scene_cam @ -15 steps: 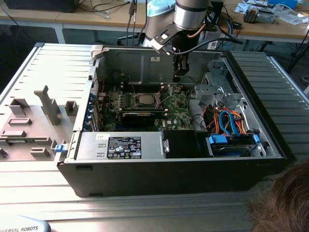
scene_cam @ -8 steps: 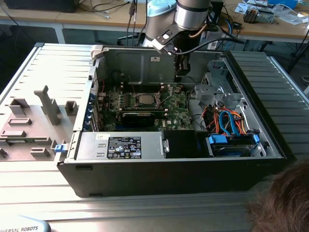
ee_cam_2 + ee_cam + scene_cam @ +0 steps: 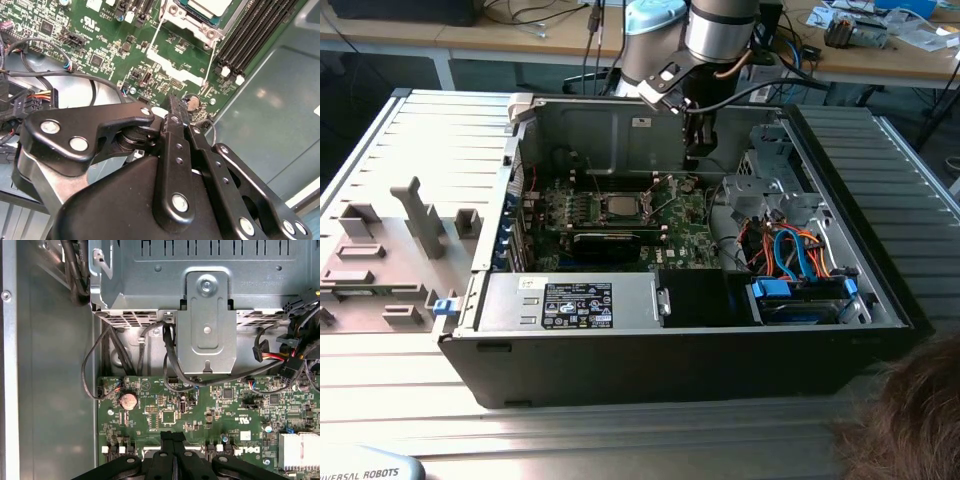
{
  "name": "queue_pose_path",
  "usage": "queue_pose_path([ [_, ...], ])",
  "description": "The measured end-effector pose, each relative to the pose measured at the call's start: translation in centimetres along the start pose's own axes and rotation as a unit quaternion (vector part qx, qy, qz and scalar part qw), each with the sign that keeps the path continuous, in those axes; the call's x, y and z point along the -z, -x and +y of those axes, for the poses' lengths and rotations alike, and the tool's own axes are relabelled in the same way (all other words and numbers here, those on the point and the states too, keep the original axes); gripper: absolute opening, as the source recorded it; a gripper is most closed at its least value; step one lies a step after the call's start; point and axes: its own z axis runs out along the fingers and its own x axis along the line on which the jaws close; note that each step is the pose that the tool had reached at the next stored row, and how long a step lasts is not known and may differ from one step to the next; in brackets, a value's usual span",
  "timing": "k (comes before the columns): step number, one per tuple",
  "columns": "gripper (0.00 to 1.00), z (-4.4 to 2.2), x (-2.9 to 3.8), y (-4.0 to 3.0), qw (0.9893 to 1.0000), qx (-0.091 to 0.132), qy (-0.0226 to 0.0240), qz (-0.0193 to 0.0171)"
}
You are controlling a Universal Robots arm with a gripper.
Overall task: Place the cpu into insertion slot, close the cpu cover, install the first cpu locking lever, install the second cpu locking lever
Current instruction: 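Close the cpu cover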
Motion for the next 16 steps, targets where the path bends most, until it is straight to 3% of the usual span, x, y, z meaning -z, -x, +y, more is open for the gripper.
queue_pose_path([
  [16,0.11,0.89,0.0,0.0,1.0,0.0,0.0,0.0],
])
